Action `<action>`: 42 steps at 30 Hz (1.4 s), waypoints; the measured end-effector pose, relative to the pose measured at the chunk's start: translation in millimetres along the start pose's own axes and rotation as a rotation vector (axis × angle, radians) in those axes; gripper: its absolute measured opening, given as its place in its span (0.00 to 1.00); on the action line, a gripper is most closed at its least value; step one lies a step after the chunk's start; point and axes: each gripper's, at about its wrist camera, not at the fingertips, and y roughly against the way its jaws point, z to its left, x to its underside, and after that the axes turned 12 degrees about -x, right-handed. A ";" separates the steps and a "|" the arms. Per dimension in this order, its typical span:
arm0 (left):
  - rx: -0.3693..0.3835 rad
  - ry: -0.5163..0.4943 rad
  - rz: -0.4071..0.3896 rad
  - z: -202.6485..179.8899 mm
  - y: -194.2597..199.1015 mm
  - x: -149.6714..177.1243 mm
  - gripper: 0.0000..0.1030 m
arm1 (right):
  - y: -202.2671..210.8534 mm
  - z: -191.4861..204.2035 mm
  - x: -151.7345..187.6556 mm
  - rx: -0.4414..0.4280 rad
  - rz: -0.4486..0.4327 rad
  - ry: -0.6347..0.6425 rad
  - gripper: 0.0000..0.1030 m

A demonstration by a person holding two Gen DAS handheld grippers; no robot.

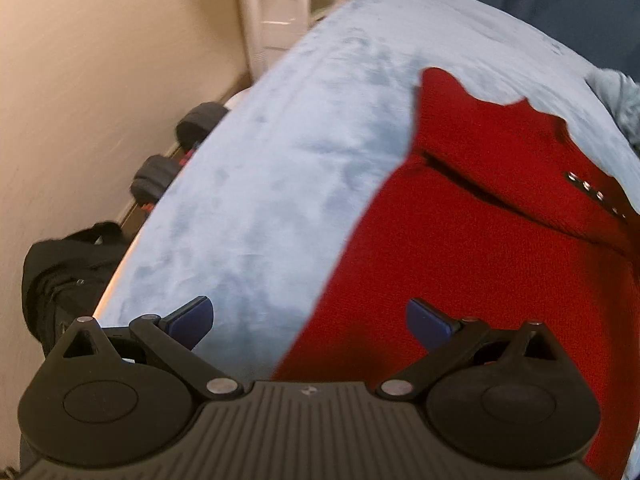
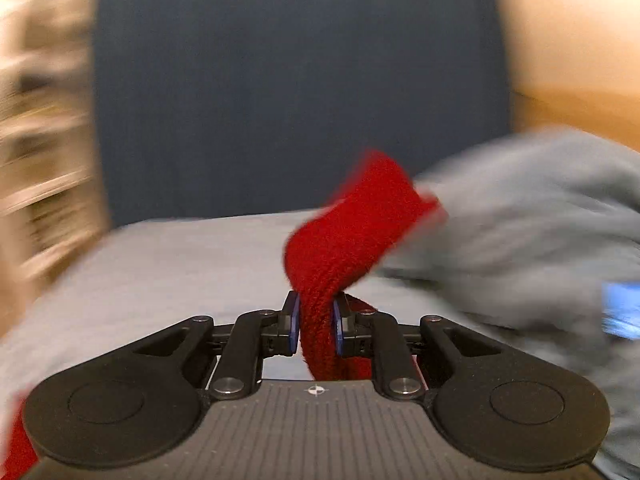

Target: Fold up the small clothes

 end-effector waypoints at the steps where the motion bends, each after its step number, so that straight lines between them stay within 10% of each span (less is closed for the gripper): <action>1: -0.003 0.011 0.002 7.2 -1.8 0.3 1.00 | -7.7 30.3 14.8 -0.091 0.041 0.045 0.22; 3: -0.012 0.029 0.005 22.7 -5.7 0.6 1.00 | -25.9 86.3 60.7 -0.242 0.239 0.179 0.60; 5: -0.020 0.049 0.005 37.9 -8.6 -0.6 1.00 | -26.8 114.4 108.3 -0.208 0.389 0.277 0.69; 16: 0.011 0.052 -0.008 38.8 -14.8 2.8 1.00 | 99.9 37.8 102.7 -0.029 0.374 0.042 0.71; 29: 0.077 -0.204 -0.184 24.3 74.6 81.5 1.00 | 310.7 102.2 117.6 0.036 0.382 -0.081 0.73; 42: 0.075 -0.295 -0.361 32.7 145.4 140.5 1.00 | 397.1 127.5 124.7 0.027 0.273 -0.052 0.76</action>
